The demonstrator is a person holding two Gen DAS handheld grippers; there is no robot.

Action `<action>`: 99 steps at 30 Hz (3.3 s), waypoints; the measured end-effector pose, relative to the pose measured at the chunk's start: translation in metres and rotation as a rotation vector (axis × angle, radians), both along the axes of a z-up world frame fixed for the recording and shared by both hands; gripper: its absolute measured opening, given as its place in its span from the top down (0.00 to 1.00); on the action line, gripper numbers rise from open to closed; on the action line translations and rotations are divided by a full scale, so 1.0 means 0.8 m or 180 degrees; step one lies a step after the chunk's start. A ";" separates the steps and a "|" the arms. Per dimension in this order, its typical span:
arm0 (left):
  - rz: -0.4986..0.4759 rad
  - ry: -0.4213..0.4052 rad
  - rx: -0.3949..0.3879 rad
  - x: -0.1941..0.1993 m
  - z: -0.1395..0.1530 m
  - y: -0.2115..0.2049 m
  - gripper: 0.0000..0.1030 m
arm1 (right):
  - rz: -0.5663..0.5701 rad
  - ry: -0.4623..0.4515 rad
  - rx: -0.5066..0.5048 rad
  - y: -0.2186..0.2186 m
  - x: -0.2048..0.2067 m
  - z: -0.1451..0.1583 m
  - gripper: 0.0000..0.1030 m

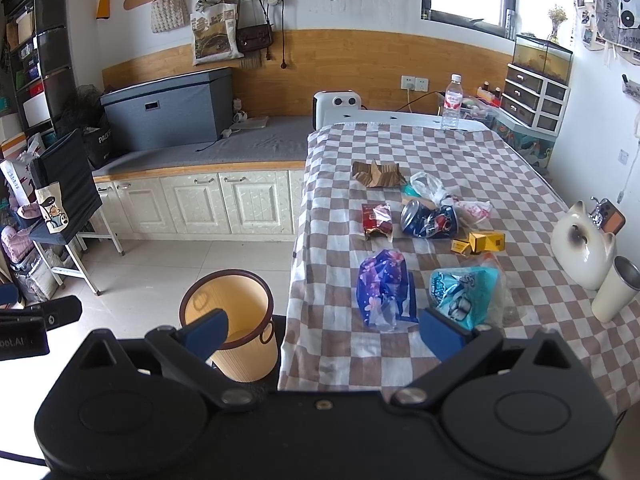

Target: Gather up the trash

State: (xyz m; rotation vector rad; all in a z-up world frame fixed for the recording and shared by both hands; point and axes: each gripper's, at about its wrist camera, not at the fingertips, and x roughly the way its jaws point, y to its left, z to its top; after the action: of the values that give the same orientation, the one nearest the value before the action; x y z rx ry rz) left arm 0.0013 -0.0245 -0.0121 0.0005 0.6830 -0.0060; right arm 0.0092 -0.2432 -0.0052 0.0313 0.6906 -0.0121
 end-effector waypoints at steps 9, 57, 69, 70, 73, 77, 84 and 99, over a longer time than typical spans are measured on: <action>-0.0005 0.0000 -0.0002 0.000 0.000 0.000 0.00 | -0.0002 0.0000 -0.0002 0.000 0.000 0.000 0.00; -0.0615 0.0073 -0.0355 0.163 -0.010 -0.078 0.00 | -0.1203 -0.0293 0.0009 -0.132 0.055 -0.021 0.00; -0.0505 0.0466 -0.0517 0.176 -0.030 -0.215 0.00 | -0.0556 0.0294 0.0488 -0.284 0.143 -0.111 0.00; -0.0494 0.0504 -0.0524 0.176 -0.032 -0.220 0.00 | -0.0479 0.0365 0.0550 -0.288 0.151 -0.121 0.00; -0.0459 0.0611 -0.0543 0.178 -0.037 -0.230 0.00 | -0.0320 0.0583 0.0733 -0.291 0.176 -0.152 0.00; -0.0425 0.0755 -0.0545 0.189 -0.041 -0.241 0.00 | -0.0273 0.0817 0.0968 -0.290 0.205 -0.182 0.01; -0.0551 0.1102 -0.0531 0.223 -0.065 -0.278 0.00 | -0.0460 0.0938 0.1124 -0.289 0.229 -0.202 0.18; -0.0578 0.1532 -0.0362 0.288 -0.158 -0.346 0.20 | -0.0272 0.0836 0.1352 -0.333 0.203 -0.185 0.51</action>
State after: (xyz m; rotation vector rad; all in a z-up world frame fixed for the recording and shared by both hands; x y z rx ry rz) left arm 0.2321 -0.3012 -0.1384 -0.0494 1.1613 -0.2256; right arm 0.1715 -0.5100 -0.1529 0.4737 0.9442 0.0496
